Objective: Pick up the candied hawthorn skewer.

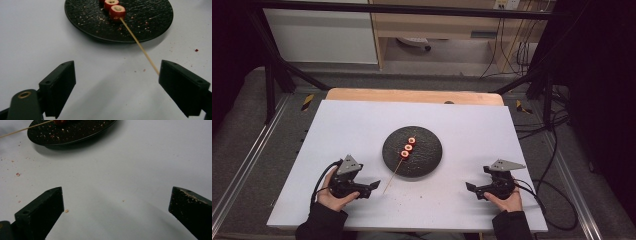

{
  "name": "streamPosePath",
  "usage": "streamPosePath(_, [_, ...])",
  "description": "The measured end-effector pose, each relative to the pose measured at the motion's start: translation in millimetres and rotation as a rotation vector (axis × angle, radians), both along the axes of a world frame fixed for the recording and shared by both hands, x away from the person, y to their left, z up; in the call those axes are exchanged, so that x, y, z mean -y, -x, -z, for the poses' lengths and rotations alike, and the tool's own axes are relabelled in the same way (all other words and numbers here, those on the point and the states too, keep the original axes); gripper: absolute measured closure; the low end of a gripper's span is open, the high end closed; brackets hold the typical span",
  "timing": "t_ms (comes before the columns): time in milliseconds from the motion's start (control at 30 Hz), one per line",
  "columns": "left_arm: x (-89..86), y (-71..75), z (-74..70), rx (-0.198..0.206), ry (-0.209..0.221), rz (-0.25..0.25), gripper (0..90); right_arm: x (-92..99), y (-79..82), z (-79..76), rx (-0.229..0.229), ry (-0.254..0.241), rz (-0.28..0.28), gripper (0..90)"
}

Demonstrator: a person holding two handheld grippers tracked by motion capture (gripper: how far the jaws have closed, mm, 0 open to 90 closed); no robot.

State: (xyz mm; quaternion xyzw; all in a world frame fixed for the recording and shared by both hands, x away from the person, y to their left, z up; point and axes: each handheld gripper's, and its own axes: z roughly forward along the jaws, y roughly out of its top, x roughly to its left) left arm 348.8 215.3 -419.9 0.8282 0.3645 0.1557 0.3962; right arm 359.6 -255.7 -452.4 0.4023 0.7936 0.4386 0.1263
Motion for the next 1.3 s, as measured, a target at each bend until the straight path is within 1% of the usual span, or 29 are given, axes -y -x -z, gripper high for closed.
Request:
streamPosePath(100, [9.6, -0.4, -2.2, -0.007, -0.008, 0.003, 15.5, 0.1, 0.0, 0.0, -0.001, 0.002, 0.001, 1.1])
streamPosePath(167, [16.3, -0.6, -3.2, -0.013, -0.021, 0.011, 19.1, 0.0, 0.0, -0.1, -0.002, 0.001, 0.001, 1.3])
streamPosePath(233, [23.0, -1.3, -4.0, -0.022, -0.039, 0.015, 20.6, 0.0, 0.0, -0.1, -0.003, 0.002, 0.001, 1.3])
streamPosePath(300, [29.2, -2.2, -4.3, -0.034, -0.047, 0.017, 25.9, -0.1, 0.0, 0.0, -0.005, 0.002, 0.001, 1.4])
streamPosePath(333, [32.4, -2.7, -4.2, -0.04, -0.052, 0.018, 25.9, -0.1, 0.0, 0.0, -0.005, 0.002, 0.001, 1.4])
streamPosePath(467, [44.5, -4.6, -1.9, -0.071, -0.08, 0.019, 33.7, -0.2, -0.2, 0.2, -0.007, 0.004, 0.0, 1.6])
streamPosePath(600, [54.6, -6.9, 1.3, -0.106, -0.083, 0.015, 43.2, -0.3, -0.3, 0.3, -0.011, 0.006, -0.001, 1.7])
streamPosePath(700, [61.0, -8.7, 3.7, -0.12, -0.103, 0.003, 49.3, -0.3, -0.4, 0.4, -0.012, 0.008, -0.001, 1.8])
streamPosePath(767, [65.2, -9.1, 5.1, -0.129, -0.117, -0.007, 54.9, -0.3, -0.6, 0.5, -0.012, 0.008, -0.002, 1.9])
streamPosePath(800, [67.1, -9.3, 5.5, -0.133, -0.126, -0.012, 59.3, -0.5, -0.7, 0.6, -0.013, 0.008, -0.002, 1.9])
streamPosePath(833, [68.9, -9.4, 6.1, -0.138, -0.131, -0.017, 59.3, -0.5, -0.7, 0.6, -0.013, 0.008, -0.002, 1.9])
streamPosePath(1000, [75.7, -9.5, 9.0, -0.14, -0.159, -0.053, 69.7, -0.2, -0.8, 0.2, -0.016, 0.008, -0.002, 2.1])
streamPosePath(1133, [78.5, -9.6, 9.9, -0.143, -0.155, -0.077, 76.5, -0.2, -0.7, 0.2, -0.017, 0.008, -0.001, 2.3])
streamPosePath(1300, [79.6, -9.5, 11.5, -0.136, -0.153, -0.111, 81.8, -0.4, -0.8, 0.5, -0.017, 0.01, -0.003, 2.4])
